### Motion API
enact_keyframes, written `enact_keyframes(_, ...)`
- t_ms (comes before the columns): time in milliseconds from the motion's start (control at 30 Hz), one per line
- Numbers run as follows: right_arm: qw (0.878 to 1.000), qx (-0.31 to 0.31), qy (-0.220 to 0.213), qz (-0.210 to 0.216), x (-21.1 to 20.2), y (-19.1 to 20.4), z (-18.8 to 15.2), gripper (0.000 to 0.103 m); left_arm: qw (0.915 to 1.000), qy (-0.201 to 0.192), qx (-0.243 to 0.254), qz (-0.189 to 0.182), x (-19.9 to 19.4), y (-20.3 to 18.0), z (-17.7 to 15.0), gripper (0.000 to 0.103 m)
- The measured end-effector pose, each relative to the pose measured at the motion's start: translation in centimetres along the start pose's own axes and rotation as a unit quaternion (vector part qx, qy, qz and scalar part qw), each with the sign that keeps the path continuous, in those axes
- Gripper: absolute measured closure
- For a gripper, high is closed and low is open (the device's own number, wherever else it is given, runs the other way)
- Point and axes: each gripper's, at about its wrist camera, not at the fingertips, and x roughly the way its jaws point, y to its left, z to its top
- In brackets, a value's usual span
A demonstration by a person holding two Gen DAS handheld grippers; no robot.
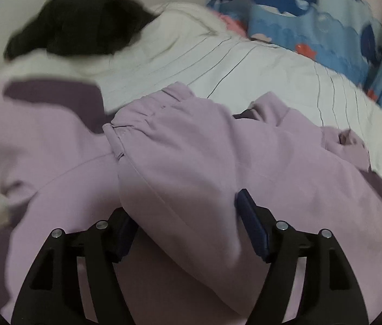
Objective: Fold large clothes
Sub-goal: 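Fold the held sleeve across the jacket back with the right tool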
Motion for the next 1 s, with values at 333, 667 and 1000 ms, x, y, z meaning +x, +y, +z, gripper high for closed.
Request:
enact_keyframes(333, 0.992, 0.013, 0.01, 0.127, -2.5, 1.0, -2.6, 0.048, 0.9999, 0.002, -0.013, -0.005, -0.2, 0.2, 0.1, 0.007)
enact_keyframes(667, 0.984, 0.044, 0.024, 0.172, -8.5, -1.4, -3.8, 0.008, 0.9988, -0.004, 0.044, -0.024, -0.6, -1.7, -0.6, 0.007)
enact_keyframes(1000, 0.906, 0.4, -0.122, 0.056, -15.1, -26.1, -10.3, 0.007, 0.9679, 0.045, 0.199, -0.147, 2.4, -12.4, -4.5, 0.007)
